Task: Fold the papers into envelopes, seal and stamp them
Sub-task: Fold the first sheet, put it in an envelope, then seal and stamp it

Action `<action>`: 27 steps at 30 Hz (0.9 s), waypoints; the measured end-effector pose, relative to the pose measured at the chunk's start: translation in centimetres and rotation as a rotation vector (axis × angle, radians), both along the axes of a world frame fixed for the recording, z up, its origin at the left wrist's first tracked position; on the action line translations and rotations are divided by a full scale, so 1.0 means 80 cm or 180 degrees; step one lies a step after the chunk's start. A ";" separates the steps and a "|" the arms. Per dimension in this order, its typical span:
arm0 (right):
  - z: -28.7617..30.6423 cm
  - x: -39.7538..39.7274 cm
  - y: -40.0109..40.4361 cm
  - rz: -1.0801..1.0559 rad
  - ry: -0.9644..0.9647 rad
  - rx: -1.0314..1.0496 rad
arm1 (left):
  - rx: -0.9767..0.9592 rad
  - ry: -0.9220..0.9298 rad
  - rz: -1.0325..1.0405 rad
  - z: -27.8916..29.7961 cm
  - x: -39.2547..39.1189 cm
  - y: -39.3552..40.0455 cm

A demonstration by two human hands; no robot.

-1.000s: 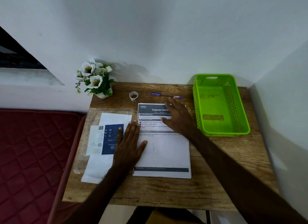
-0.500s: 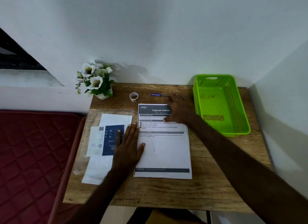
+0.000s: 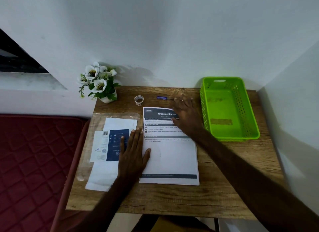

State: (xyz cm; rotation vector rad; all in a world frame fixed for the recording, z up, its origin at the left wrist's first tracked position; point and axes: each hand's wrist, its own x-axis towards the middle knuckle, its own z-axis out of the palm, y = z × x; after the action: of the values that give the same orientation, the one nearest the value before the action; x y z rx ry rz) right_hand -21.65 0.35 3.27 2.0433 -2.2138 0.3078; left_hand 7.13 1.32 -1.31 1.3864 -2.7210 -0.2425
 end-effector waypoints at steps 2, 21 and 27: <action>-0.010 0.001 0.011 0.0116 0.0074 -0.0559 | -0.0015 -0.0004 0.0012 0.000 0.000 0.002; -0.072 0.032 0.096 0.0781 0.0053 -0.0684 | -0.0342 0.0589 0.0014 0.022 -0.027 -0.005; -0.076 0.037 0.093 0.0526 0.0060 -0.0565 | -0.0044 0.0280 -0.0221 0.009 -0.037 -0.028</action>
State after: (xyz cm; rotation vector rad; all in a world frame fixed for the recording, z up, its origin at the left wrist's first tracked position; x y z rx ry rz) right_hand -18.68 7.78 -2.79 2.1249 -1.9332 0.4797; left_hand 4.17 -0.89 -0.61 1.2483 -2.6965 -0.2817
